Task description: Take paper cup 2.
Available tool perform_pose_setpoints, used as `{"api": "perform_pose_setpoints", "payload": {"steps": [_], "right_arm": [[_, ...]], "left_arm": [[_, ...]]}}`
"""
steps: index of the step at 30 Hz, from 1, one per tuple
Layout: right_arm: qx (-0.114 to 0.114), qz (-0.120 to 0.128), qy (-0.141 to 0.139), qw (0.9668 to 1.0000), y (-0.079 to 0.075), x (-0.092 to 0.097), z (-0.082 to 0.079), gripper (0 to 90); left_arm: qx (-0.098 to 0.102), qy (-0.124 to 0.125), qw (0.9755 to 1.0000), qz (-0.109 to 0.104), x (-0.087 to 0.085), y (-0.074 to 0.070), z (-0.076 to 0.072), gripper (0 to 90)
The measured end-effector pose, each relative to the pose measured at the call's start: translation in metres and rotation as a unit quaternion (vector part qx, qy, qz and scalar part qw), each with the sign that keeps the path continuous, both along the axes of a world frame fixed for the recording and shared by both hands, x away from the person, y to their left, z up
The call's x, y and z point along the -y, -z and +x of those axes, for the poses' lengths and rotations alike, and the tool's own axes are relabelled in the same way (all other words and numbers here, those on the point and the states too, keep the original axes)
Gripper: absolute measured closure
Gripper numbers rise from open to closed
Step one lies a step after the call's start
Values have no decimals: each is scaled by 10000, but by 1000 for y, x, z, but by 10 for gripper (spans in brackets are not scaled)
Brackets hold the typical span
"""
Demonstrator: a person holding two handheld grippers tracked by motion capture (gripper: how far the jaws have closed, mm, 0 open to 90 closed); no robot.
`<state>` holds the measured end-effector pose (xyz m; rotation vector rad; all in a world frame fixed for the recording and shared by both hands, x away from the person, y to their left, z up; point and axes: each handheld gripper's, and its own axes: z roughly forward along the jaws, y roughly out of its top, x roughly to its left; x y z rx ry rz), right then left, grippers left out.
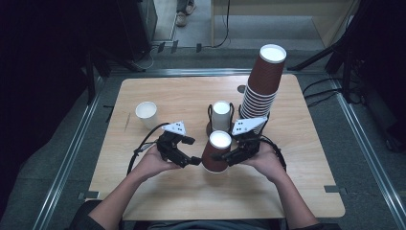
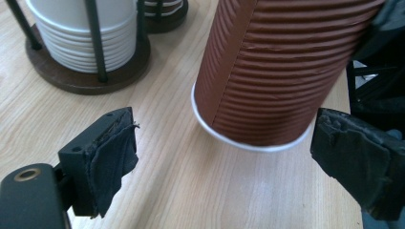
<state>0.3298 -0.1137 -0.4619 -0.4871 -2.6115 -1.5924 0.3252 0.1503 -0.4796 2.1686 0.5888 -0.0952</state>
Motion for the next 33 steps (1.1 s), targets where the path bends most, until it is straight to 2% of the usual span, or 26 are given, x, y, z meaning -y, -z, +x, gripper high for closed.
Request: {"api": "perform_pose_setpoints", "payload": {"steps": [3, 9, 12, 15, 17, 24, 28, 30, 33], "right_arm": [[42, 164, -8, 9999, -3, -3, -2, 206], [163, 165, 9, 9997, -4, -7, -3, 206], [216, 214, 11, 9995, -5, -9, -4, 207], [221, 305, -42, 9993, -6, -12, -5, 207], [207, 327, -57, 9992, -6, -14, -6, 207], [58, 727, -141, 9972, -8, -18, -8, 207], [17, 802, -140, 9967, -7, -19, -7, 209], [13, 773, -129, 9969, -7, -18, -7, 211], [-52, 737, -132, 9972, -6, -18, -6, 210]], "left_arm": [[-2, 95, 10000, -11, 4, 1, -1, 63], [34, 338, 9994, -3, 13, 2, -6, 43], [128, 423, 9990, 30, 18, 2, -9, 30], [119, 483, 9988, 15, 22, 3, -10, 29], [186, 486, 9986, 51, 23, 3, -11, 28], [217, 455, 9984, -252, 22, 1, -12, 50], [298, 458, 9981, -279, 21, -1, -13, 80], [425, 498, 9975, -251, 20, -2, -15, 127], [445, 529, 9974, -206, 20, -2, -15, 138]]}}
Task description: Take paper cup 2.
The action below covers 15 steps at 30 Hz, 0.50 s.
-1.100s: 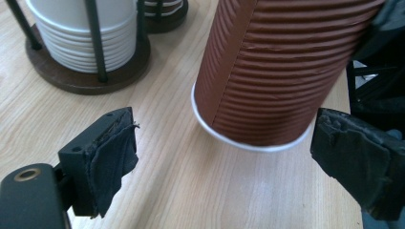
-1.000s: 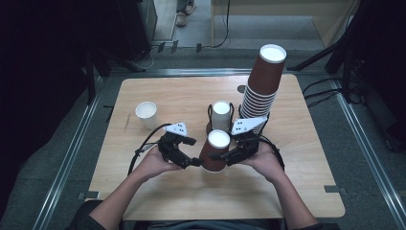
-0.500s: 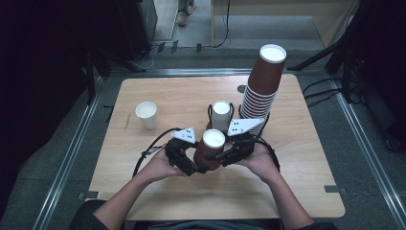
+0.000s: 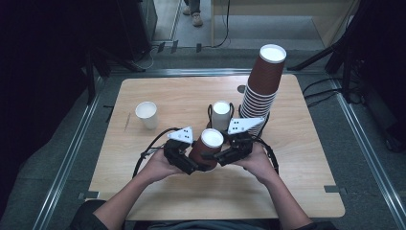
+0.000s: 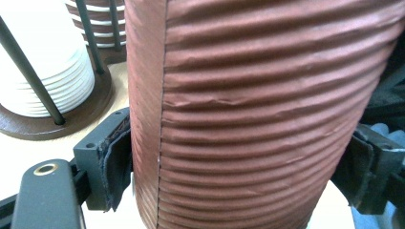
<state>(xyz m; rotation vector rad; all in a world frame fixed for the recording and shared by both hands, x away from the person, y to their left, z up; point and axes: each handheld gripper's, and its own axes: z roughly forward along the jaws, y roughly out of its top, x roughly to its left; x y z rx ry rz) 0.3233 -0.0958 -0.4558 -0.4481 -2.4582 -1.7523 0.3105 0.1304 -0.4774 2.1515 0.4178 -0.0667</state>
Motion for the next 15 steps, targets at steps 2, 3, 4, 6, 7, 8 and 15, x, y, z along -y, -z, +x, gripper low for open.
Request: {"api": "perform_pose_setpoints", "payload": {"steps": [2, 3, 4, 6, 7, 8, 15], "right_arm": [[-11, -53, -3, 10000, 0, 0, 0, 209], [-37, -62, 1, 10000, 0, 0, 0, 207], [-88, -70, -15, 9999, 0, 0, 1, 205], [-163, -50, -34, 9998, 0, 1, 1, 190], [-180, -56, -30, 9998, -1, 1, 1, 168], [-170, -105, -4, 9998, -2, 2, 2, 163], [-192, -372, -14, 9991, -5, 16, 2, 149]], "left_arm": [[-37, 24, 10000, -4, 0, 0, 0, 147], [-62, 43, 10000, 1, 0, 0, 1, 148], [-65, 59, 10000, 1, -1, 0, 1, 151], [-95, 73, 9999, -16, -2, -1, 2, 152], [-117, 77, 9999, -37, -4, -1, 2, 152], [-127, 70, 9999, -39, -6, -2, 3, 153], [-223, 39, 9997, 35, -18, -8, 8, 152]]}}
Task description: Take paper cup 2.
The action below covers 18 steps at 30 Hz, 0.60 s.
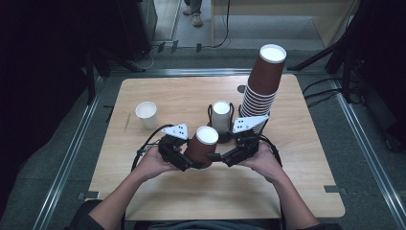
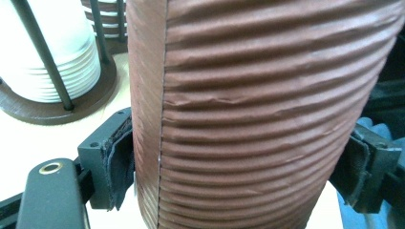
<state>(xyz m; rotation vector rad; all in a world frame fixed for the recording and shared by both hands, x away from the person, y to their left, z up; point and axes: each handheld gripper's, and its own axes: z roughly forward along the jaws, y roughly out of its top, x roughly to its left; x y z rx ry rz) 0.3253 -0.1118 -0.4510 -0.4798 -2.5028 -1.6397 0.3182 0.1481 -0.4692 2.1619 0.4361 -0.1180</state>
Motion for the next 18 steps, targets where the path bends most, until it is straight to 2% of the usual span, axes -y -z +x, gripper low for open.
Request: {"api": "perform_pose_setpoints", "payload": {"steps": [2, 6, 9, 11, 18], "right_arm": [[10, -121, 20, 9999, 0, 2, -1, 150], [27, -443, 14, 9990, 3, 5, -2, 156], [53, -585, 2, 9983, 6, 6, -4, 161], [23, -711, -4, 9975, 9, 7, -4, 162], [43, -951, 16, 9955, 14, 8, -4, 163]], "left_arm": [[-28, 11, 10000, 40, -2, -2, 1, 152], [-51, 73, 9995, 306, -4, -4, 2, 152], [-89, 64, 9989, 453, -6, -5, 4, 152], [-51, 77, 9979, 644, -8, -7, 7, 152], [2, 137, 9942, 1071, -10, -12, 12, 152]]}}
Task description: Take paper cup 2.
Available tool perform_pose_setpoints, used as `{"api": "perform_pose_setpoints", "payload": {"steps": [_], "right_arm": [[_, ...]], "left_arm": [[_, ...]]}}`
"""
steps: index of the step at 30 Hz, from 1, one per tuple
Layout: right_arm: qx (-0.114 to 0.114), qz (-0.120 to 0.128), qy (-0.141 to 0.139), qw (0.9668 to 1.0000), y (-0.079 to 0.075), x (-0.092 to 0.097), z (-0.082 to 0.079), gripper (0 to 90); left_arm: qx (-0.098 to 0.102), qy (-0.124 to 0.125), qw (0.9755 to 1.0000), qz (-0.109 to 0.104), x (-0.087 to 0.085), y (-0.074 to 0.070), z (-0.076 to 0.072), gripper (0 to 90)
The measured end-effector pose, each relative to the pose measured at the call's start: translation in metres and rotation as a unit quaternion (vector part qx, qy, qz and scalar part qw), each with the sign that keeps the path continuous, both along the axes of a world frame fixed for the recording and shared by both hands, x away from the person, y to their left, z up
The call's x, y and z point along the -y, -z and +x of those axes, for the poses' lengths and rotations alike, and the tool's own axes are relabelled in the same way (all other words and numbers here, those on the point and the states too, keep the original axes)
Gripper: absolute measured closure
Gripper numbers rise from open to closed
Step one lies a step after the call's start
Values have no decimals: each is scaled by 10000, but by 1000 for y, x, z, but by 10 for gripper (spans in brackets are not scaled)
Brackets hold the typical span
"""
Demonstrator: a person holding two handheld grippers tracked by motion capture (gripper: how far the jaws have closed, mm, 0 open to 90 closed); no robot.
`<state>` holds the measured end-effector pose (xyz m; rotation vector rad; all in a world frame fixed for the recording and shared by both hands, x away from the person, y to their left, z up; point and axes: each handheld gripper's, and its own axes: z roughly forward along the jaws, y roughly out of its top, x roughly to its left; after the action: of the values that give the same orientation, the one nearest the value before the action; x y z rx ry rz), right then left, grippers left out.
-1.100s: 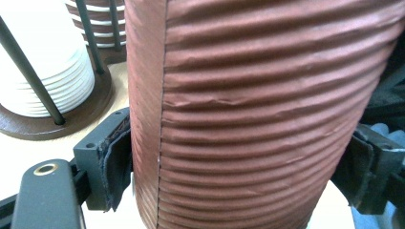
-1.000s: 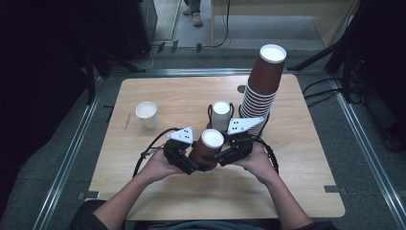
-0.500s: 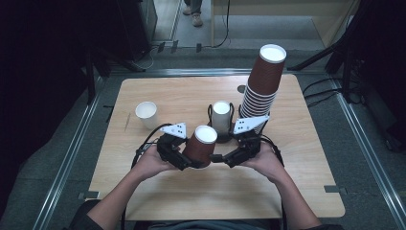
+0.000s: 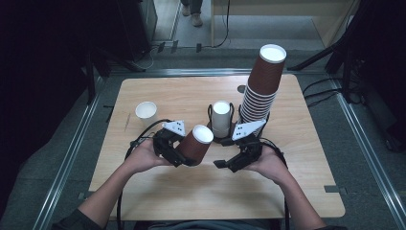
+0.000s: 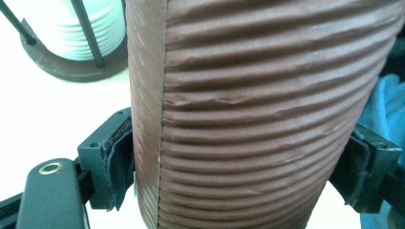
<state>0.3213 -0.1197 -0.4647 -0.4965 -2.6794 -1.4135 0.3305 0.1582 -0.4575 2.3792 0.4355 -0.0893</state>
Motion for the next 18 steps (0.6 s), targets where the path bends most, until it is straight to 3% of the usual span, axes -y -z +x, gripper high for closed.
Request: {"api": "perform_pose_setpoints", "payload": {"steps": [10, 15, 18], "right_arm": [[30, -96, -5, 9999, 4, 1, 2, 170], [80, -131, -18, 9999, 5, 2, 3, 172], [78, -130, -35, 9999, 4, 1, 3, 172]], "left_arm": [[45, 266, 9982, 538, 7, -3, 5, 151], [81, 420, 9949, 913, 13, -3, 7, 151], [17, 486, 9935, 1030, 18, -2, 9, 151]]}}
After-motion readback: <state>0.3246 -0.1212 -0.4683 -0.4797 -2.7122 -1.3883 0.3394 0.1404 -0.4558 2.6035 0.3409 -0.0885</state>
